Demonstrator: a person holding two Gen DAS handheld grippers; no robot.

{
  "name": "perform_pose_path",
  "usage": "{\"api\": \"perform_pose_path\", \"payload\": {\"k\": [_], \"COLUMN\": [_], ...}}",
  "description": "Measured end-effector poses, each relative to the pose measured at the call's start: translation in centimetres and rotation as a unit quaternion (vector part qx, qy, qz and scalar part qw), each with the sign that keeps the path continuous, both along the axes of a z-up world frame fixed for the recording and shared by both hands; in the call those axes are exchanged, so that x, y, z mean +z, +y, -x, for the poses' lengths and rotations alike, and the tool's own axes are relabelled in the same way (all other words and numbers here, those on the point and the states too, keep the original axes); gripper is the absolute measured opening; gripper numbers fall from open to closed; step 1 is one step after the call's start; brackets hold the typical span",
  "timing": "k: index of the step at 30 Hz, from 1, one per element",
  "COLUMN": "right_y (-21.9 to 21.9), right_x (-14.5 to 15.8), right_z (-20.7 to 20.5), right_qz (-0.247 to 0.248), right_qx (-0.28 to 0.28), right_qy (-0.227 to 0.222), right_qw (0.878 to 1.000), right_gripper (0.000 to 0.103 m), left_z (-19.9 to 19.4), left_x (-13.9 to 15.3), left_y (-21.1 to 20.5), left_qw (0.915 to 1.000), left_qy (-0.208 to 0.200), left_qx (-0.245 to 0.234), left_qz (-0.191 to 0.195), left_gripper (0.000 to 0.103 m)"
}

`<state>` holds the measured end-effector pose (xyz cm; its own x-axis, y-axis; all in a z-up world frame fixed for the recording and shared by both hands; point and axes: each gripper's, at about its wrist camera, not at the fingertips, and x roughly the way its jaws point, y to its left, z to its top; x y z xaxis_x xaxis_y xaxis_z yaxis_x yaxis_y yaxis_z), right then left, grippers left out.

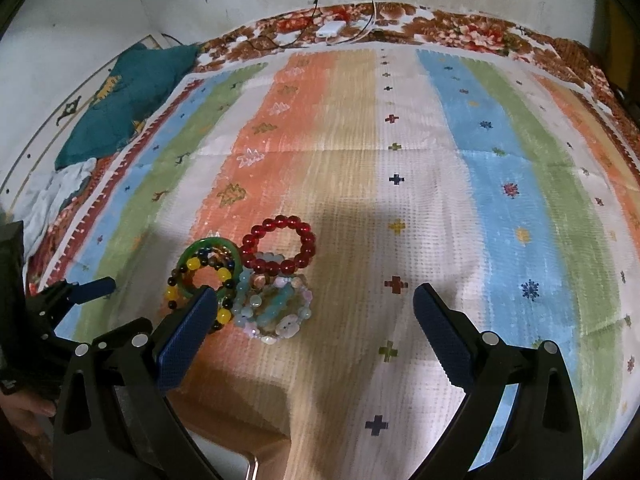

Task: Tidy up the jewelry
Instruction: 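Move both tools down toward the cluster of bracelets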

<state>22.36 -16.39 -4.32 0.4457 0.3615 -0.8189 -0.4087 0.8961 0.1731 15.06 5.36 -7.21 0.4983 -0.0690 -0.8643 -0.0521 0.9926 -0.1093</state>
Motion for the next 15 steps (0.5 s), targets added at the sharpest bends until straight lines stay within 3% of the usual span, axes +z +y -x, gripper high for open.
{"api": "perform_pose_path", "payload": {"k": [12,15], "right_y": [1.0,1.3], "right_x": [-2.3,-3.1], "right_z": [-2.8,-3.7], "right_qz": [-0.011,-0.016], "right_qx": [-0.01,-0.014], "right_qy": [0.057,0.075], "right_qw": [0.998,0.997], "right_gripper": [0.098,0.089], "left_z": [-1.6,-1.9], "left_x": [-1.6,-1.9], "left_y": [0.0,-0.1], "left_qw": [0.9995,0.9993], "left_qy": [0.024,0.028], "left_qx": [-0.02,-0.024], "left_qz": [0.008,0.012], "left_gripper": [0.07,0.065]}}
